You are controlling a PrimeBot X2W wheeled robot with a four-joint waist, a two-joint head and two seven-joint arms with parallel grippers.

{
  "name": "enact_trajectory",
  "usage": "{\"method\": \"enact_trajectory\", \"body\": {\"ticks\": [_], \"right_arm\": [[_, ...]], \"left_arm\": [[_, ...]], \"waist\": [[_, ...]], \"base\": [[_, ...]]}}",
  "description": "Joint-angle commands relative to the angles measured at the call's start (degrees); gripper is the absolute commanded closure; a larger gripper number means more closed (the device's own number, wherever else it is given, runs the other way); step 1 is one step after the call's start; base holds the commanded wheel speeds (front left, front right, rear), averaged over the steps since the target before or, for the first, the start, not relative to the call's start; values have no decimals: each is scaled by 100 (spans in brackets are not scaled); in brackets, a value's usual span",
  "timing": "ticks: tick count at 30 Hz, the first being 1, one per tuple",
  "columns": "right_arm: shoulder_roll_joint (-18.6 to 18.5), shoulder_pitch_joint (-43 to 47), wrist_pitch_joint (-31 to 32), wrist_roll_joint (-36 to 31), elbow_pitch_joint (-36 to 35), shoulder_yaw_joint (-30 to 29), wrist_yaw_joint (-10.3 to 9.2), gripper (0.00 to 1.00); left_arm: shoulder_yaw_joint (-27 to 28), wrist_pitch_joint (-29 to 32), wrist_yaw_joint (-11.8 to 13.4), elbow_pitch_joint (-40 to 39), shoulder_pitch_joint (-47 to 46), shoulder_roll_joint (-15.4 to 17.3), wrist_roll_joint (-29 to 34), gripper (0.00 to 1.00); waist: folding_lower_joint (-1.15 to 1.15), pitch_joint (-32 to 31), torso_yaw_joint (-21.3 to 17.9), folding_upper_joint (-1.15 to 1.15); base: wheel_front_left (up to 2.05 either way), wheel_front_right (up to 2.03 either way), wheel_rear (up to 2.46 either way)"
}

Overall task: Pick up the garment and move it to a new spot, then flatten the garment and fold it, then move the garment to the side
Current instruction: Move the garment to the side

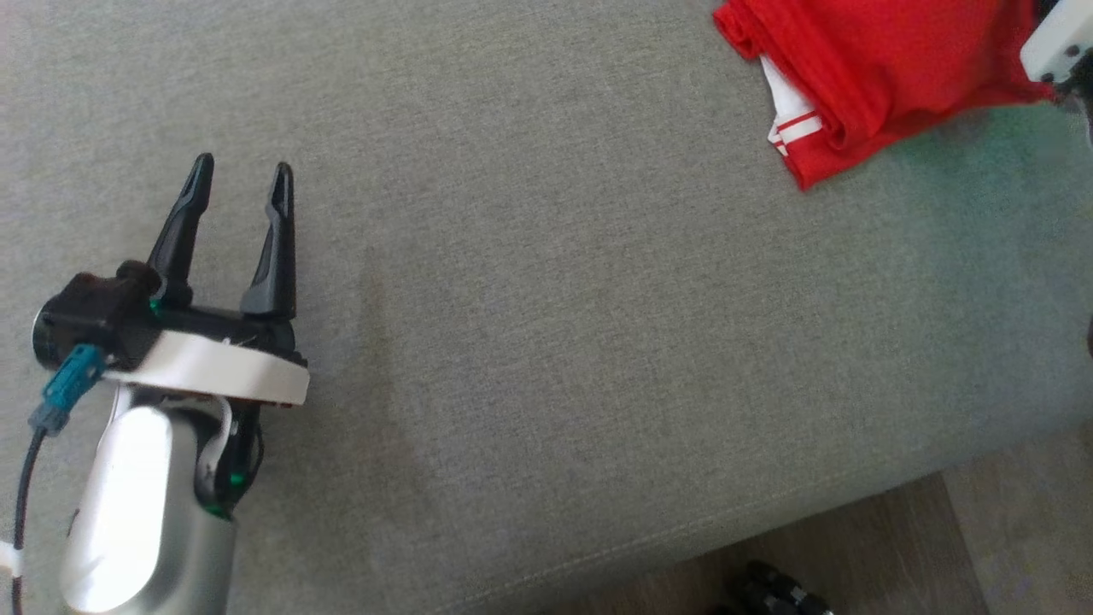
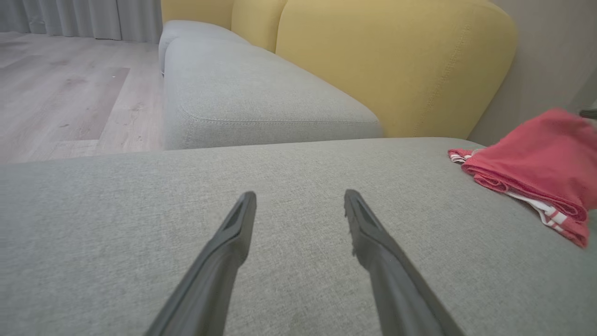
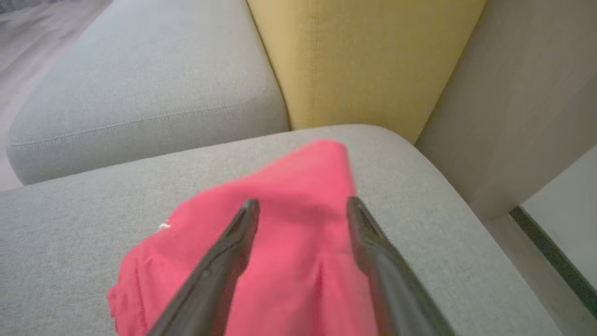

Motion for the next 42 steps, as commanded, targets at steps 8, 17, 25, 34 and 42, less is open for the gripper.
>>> {"method": "enact_trajectory", "body": {"ticks": [8, 17, 25, 34, 42], "right_arm": [[0, -73, -772, -533, -395, -64, -4, 0], [299, 891, -1430, -718, -1513, 10, -4, 0], [366, 2241, -1798, -798, -2515, -111, -4, 0], [465, 3642, -2093, -814, -3006, -461, -4, 0], [758, 4663, -2223, -972, -3342, -792, -4, 0]], "left_arm": [[219, -88, 84, -58, -93, 66, -116, 0], [442, -166, 209, 71, 258, -9, -206, 0], [729, -178, 358, 43, 773, -45, -266, 0], [849, -180, 424, 72, 1178, -130, -237, 0], [816, -180, 423, 229, 1289, -175, -21, 0]], "waist": [[0, -331, 133, 0], [0, -1141, 353, 0], [0, -1904, 646, 0], [0, -2375, 1081, 0], [0, -2598, 1452, 0]], "base": [[0, 0, 0], [0, 0, 0], [0, 0, 0], [0, 0, 0], [0, 0, 0]]}}
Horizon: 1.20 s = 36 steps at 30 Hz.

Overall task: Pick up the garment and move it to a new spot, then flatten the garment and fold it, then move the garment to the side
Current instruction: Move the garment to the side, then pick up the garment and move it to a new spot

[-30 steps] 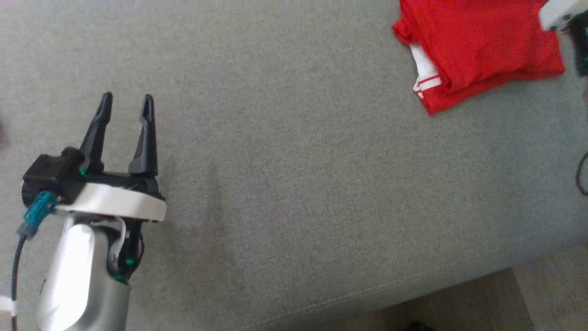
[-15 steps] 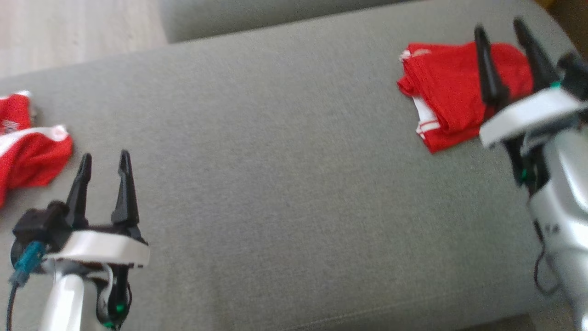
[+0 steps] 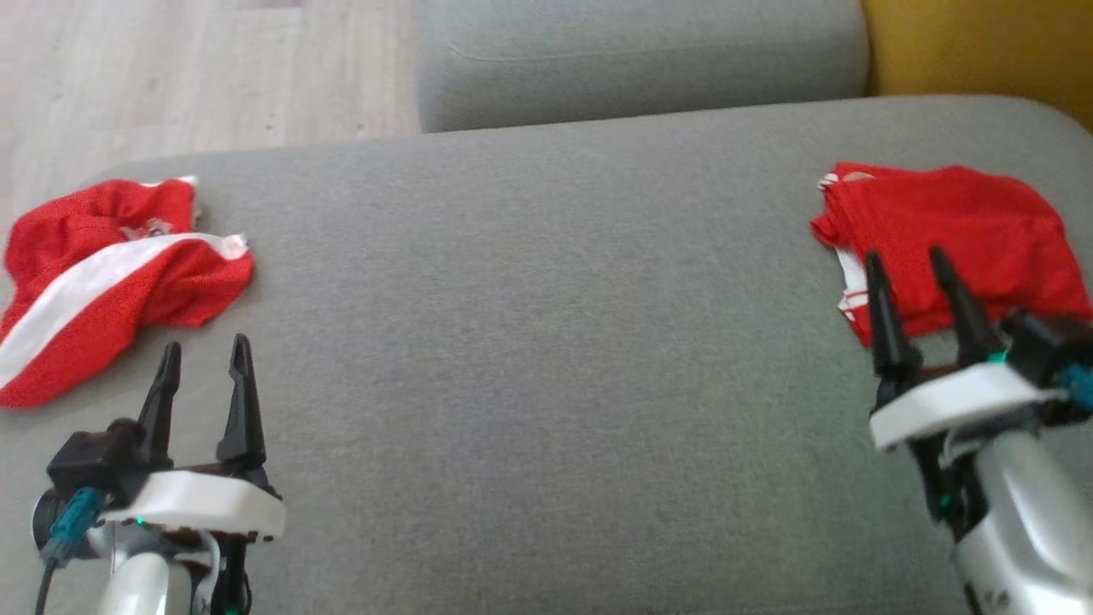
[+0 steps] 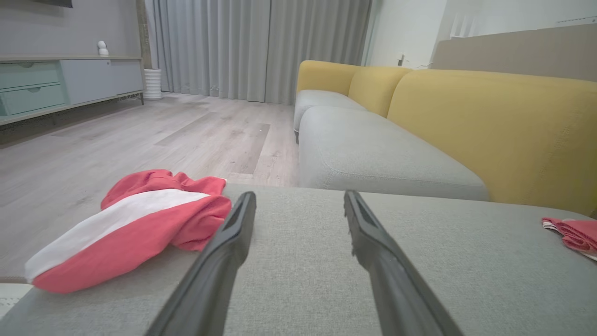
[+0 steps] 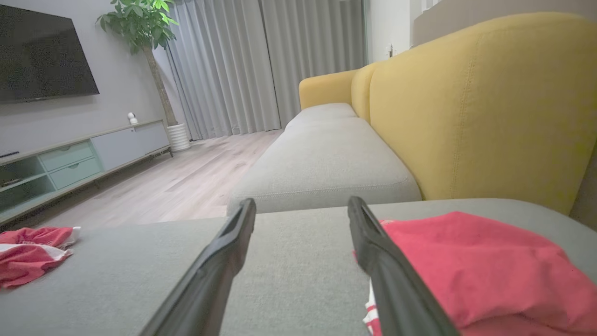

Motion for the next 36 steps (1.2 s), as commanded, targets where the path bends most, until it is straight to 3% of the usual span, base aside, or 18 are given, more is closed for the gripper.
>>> {"method": "enact_trajectory", "body": {"ticks": [1, 14, 36], "right_arm": [[63, 83, -80, -79, -277, 30, -4, 0], [363, 651, -94, -410, -364, -19, -4, 0], [407, 667, -95, -456, -387, 17, -4, 0]], "left_arm": [[211, -68, 8, -136, -188, 61, 63, 0], [372, -69, -168, 24, -72, -57, 240, 0], [562, -69, -322, 104, -136, -221, 459, 0]], "waist": [[1, -94, 148, 0], [1, -133, 217, 0], [1, -124, 207, 0]], "base": [[0, 0, 0], [0, 0, 0], [0, 0, 0]]}}
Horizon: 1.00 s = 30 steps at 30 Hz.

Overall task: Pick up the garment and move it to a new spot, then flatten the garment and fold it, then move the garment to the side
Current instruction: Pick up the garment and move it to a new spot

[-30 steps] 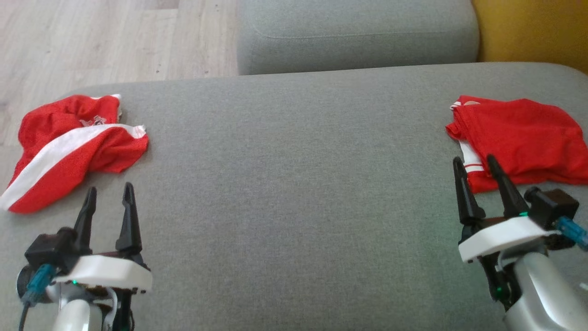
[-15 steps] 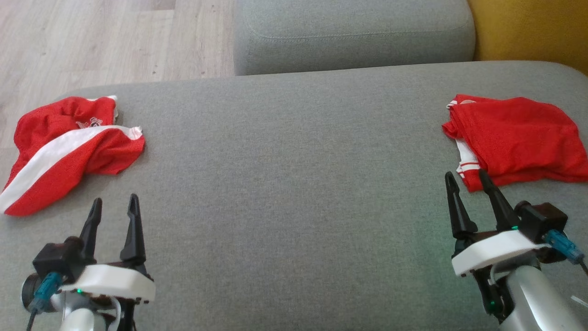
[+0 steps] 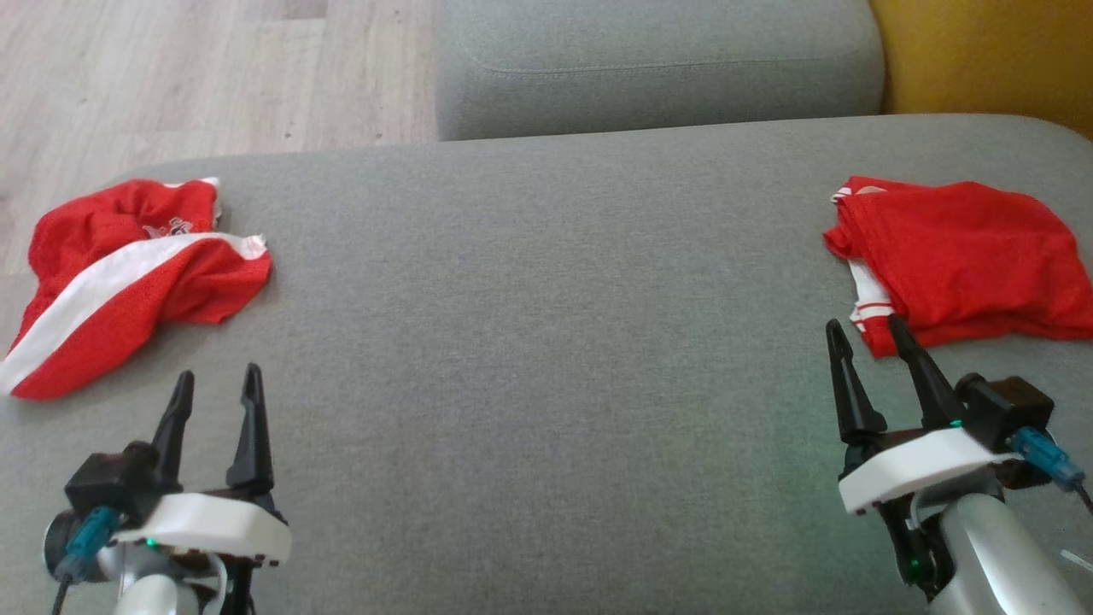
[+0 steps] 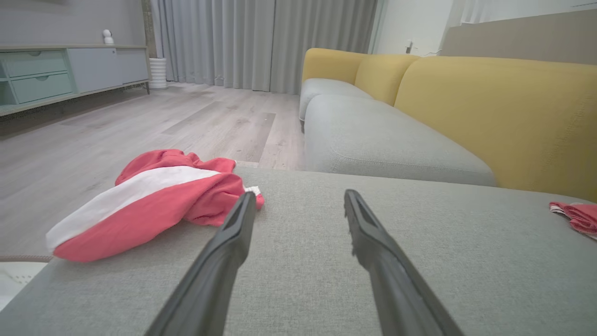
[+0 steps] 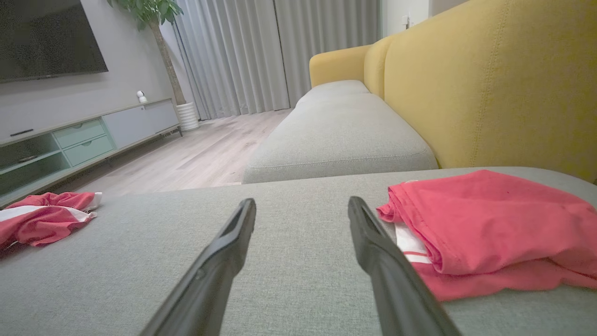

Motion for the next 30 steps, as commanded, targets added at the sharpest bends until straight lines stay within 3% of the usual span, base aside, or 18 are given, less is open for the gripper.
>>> {"method": "enact_trajectory", "body": {"ticks": [1, 22, 30], "right_arm": [[9, -135, -67, -33, -201, 119, -4, 0], [143, -105, -68, 80, -341, 439, -4, 0], [181, -126, -68, 113, -346, 517, -4, 0]], "left_arm": [[287, -70, 0, -160, -290, 38, 59, 0], [473, -70, 53, 91, -294, 41, 69, 0], [469, -70, 44, 136, -292, 67, 20, 0]], "waist": [[0, 0, 47, 0], [0, -73, 1717, 0], [0, -86, 2029, 0]], "base": [[0, 0, 0], [0, 0, 0], [0, 0, 0]]}}
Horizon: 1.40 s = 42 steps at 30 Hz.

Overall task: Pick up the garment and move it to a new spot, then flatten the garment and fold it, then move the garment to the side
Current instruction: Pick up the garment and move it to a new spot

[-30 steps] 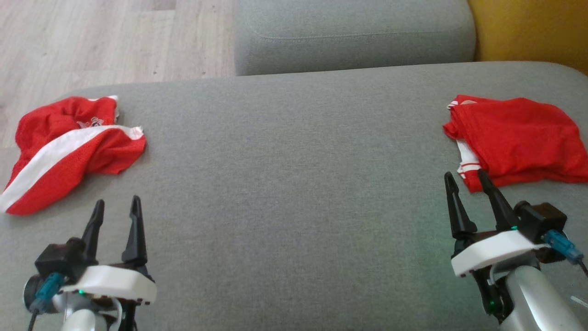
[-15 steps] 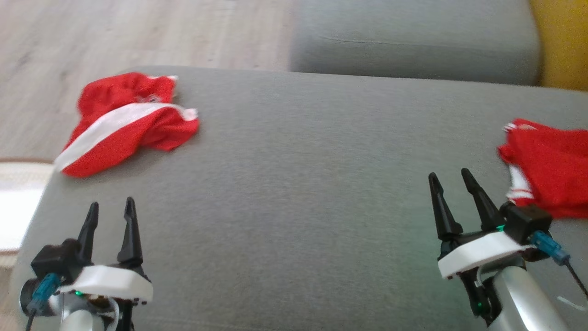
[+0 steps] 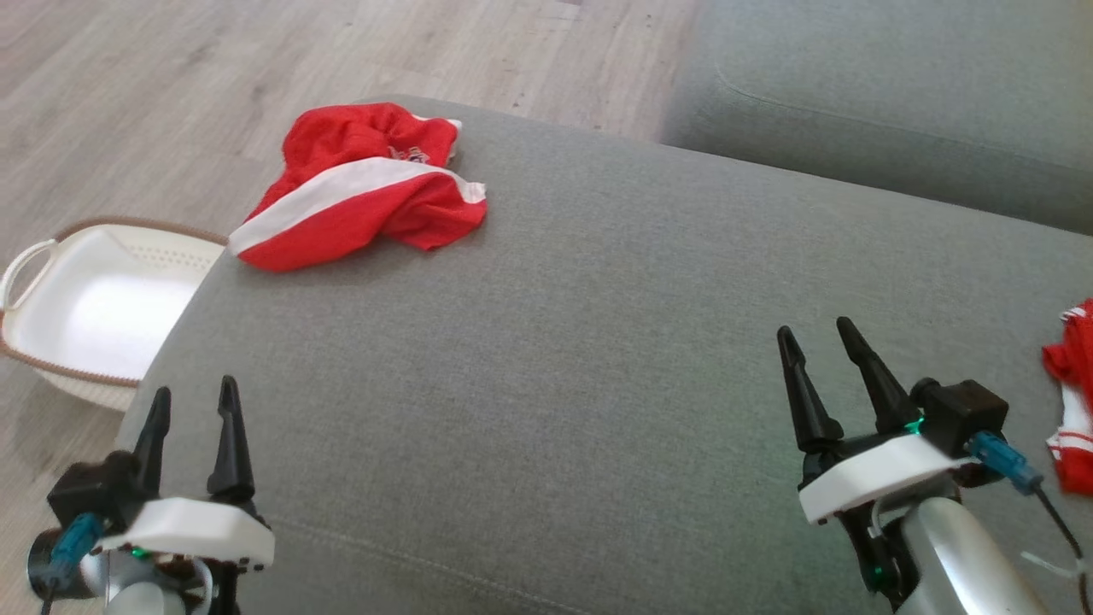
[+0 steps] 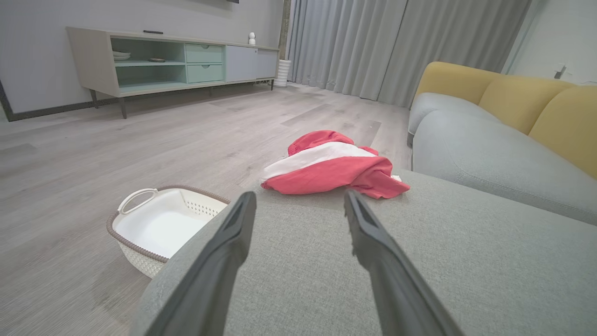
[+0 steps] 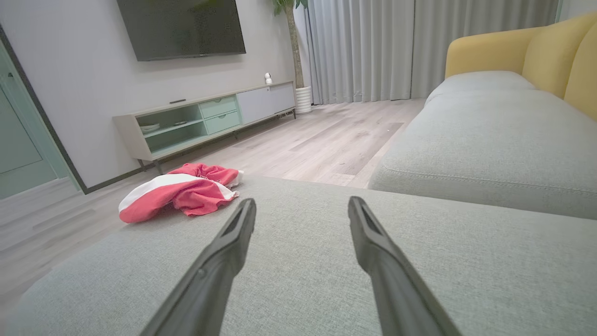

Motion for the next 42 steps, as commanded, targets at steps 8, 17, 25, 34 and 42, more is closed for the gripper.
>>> {"method": "enact_trajectory", "body": {"ticks": [8, 17, 25, 34, 42], "right_arm": [[-23, -191, -63, 48, -250, 196, -4, 0], [-162, -487, -63, 0, -761, 325, -4, 0], [-276, -866, -63, -27, -1042, 459, -4, 0], [-182, -1206, -63, -79, -1157, 499, -4, 0], [-131, -1317, -63, -136, -1239, 388, -4, 0]], "left_arm": [[201, -46, 18, -160, -310, 85, -179, 0], [199, 1321, -121, -631, -1478, 665, -791, 0], [461, 2869, -136, 159, -3198, 1539, -1251, 0], [684, 3602, -176, 2022, -4309, 2210, -1924, 0], [617, 3413, -190, 3360, -4732, 2710, -2036, 0]], "waist": [[0, 95, -33, 0], [0, 732, -402, 0], [0, 1539, -1047, 0], [0, 2172, -1843, 0], [0, 2556, -2439, 0]], "base": [[0, 0, 0], [0, 0, 0], [0, 0, 0], [0, 0, 0], [0, 0, 0]]}}
